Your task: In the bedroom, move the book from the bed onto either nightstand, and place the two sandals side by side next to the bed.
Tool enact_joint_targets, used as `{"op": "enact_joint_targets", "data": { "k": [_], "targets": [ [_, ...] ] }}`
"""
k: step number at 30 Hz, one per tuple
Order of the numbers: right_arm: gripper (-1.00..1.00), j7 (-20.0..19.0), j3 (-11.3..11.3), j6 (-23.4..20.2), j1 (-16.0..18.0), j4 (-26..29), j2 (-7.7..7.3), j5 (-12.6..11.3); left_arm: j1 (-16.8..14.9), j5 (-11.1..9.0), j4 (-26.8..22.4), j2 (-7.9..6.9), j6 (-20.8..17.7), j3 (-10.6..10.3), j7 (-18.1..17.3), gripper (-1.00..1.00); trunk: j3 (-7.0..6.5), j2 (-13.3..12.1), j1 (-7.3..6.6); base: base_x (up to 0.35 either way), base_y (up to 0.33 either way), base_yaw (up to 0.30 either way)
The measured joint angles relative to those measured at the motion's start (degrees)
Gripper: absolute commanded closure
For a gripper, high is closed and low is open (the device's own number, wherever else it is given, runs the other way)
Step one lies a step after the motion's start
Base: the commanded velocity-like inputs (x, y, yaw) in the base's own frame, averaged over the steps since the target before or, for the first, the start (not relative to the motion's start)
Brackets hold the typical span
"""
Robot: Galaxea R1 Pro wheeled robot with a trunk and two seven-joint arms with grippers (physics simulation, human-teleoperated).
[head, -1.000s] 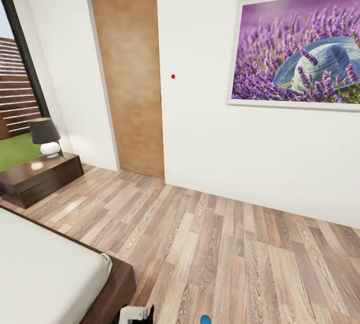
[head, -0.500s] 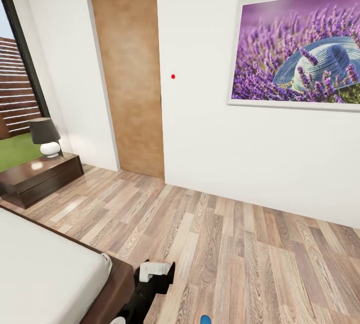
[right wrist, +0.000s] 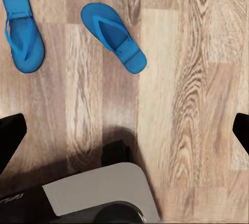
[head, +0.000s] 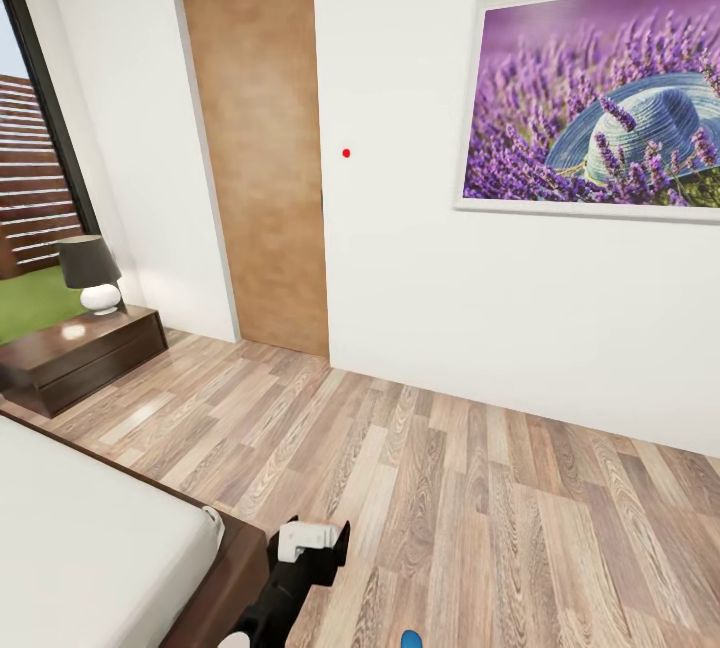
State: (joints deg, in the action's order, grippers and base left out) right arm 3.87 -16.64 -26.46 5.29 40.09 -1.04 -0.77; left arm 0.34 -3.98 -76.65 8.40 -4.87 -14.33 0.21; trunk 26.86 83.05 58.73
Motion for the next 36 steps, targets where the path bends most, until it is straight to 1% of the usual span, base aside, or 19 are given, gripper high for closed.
{"op": "enact_joint_targets", "data": {
  "k": [1, 2, 3, 5, 7, 9, 10, 11, 13, 15, 18, 28, 36],
  "targets": [
    [-1.0, -0.01, 0.05, -3.56, 2.72, 0.86, 0.8, -0.17, 0.0, 0.0, -0.08, -0.01, -0.01, 0.0, 0.01, -1.0, 0.0, 0.0, 0.0, 0.0, 0.0, 0.0],
    [-1.0, 0.03, 0.09, -4.91, 4.1, 1.17, 1.18, -0.17, 0.0, 0.0, -0.11, -0.02, -0.02, 0.0, 0.02, -1.0, 0.0, 0.0, 0.0, 0.0, 0.0, 0.0],
    [-1.0, 0.13, 0.25, -6.74, 6.45, 1.58, 1.74, -0.28, 0.0, 0.0, -0.15, -0.01, -0.03, 0.0, 0.02, -1.0, 0.0, 0.0, 0.0, 0.0, 0.0, 0.0],
    [-1.0, 0.18, 0.27, -8.57, 9.51, 1.96, 2.33, -0.36, 0.0, 0.0, -0.21, 0.0, -0.05, 0.0, 0.06, -1.0, 0.0, 0.0, 0.0, 0.0, 0.0, 0.0],
    [-1.0, 0.21, 0.27, -9.55, 11.24, 2.15, 2.75, -0.39, 0.0, 0.01, -0.53, 0.01, -0.09, 0.0, 0.16, -1.0, 0.0, 0.0, 0.0, 0.0, 0.0, 0.0],
    [-1.0, 0.24, 0.27, -10.09, 12.23, 2.25, 3.07, -0.39, 0.0, 0.01, -1.24, 0.02, -0.2, -0.05, 0.21, -1.0, 0.01, 0.0, 0.0, 0.0, 0.0, 0.0],
    [-1.0, 0.32, 0.29, -10.65, 15.83, 2.16, 4.26, -0.54, 0.0, 0.01, -1.95, 0.03, -0.3, -0.19, 0.28, -1.0, 0.0, 0.0, 0.0, 0.0, 0.0, 0.0],
    [-1.0, 0.35, 0.32, -10.98, 18.2, 1.86, 4.71, -0.58, 0.0, 0.0, -2.03, 0.03, -0.31, -0.22, 0.31, -1.0, 0.0, 0.0, 0.0, 0.0, 0.0, 0.0],
    [-1.0, 0.37, 0.35, -11.91, 19.32, 0.62, 5.31, -0.53, 0.0, 0.01, -2.1, 0.03, -0.29, -0.25, 0.33, -1.0, 0.01, 0.0, 0.0, 0.0, 0.0, 0.0],
    [-1.0, 0.39, 0.41, -13.67, 20.48, -2.36, 5.91, -0.5, 0.0, 0.01, -2.14, 0.04, -0.26, -0.32, 0.39, -1.0, 0.01, 0.0, 0.0, 0.0, 0.0, 0.0],
    [-1.0, 0.44, 0.45, -14.62, 22.34, -4.95, 6.57, -0.45, 0.0, 0.01, -2.1, 0.04, -0.25, -0.53, 0.48, -1.0, 0.01, 0.0, 0.0, 0.0, 0.0, 0.0],
    [-1.0, 0.32, 0.37, -14.8, 22.96, -5.71, 6.81, -0.47, 0.01, 0.07, -2.08, 0.04, -0.25, -1.26, 0.51, -1.0, 0.01, 0.0, 0.0, 0.0, 0.0, 0.0],
    [-1.0, 0.28, 0.37, -14.72, 22.98, -5.74, 6.86, -0.54, 0.01, 0.09, -2.16, 0.04, -0.28, -1.29, 0.51, -1.0, 1.44, 3.2, 1.75, 0.0, 0.0, 0.0]
  ]
}}
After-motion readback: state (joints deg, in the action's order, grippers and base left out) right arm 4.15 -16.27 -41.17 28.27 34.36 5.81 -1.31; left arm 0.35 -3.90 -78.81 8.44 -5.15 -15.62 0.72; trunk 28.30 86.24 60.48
